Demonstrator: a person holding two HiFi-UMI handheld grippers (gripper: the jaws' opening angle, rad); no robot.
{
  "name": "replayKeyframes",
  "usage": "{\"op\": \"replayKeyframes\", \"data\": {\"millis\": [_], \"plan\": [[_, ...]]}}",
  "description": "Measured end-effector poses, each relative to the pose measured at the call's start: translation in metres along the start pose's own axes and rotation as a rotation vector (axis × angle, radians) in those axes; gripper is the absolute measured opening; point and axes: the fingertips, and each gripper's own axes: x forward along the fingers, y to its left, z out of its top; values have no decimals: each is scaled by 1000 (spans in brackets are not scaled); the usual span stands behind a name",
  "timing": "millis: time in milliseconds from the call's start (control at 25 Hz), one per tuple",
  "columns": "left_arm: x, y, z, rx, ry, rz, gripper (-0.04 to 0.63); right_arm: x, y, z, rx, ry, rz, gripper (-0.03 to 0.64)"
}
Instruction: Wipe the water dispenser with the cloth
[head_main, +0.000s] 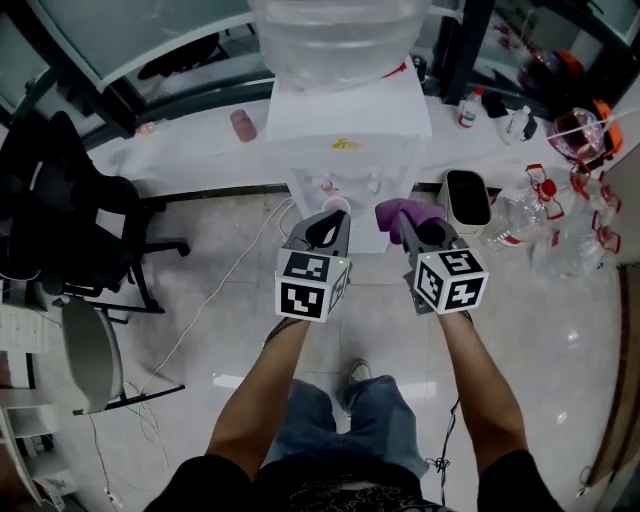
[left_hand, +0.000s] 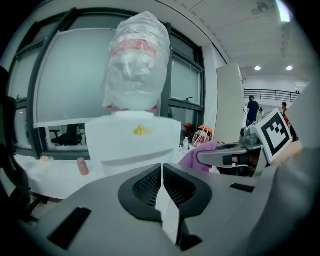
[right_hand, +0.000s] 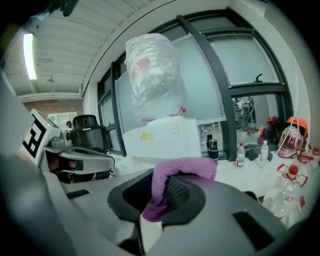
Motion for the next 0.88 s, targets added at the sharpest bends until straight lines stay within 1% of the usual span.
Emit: {"op": "replayKeyframes", "data": {"millis": [120, 320, 400, 520, 640, 760, 880], "plan": [[-29, -4, 50, 2, -3, 22, 32, -24, 16, 60, -4, -28, 19, 46], [-69, -10, 125, 6, -40, 56, 32, -57, 35, 153, -85, -97, 27, 46], [-84, -11, 148, 12, -62, 71, 32, -69, 46, 181, -121, -127, 36, 46], [-105, -11, 174, 26, -98, 91, 32, -87, 64, 209, -154, -162, 52, 46], [-124, -8, 191, 35, -130, 114, 32, -100, 73, 225, -182, -179, 50, 46], [-139, -5, 198, 38, -151, 134, 32, -110, 76, 232, -175, -196, 44, 46], [-147, 0, 199, 40, -153, 150, 32, -114, 79, 237, -189, -198, 33, 46]]}}
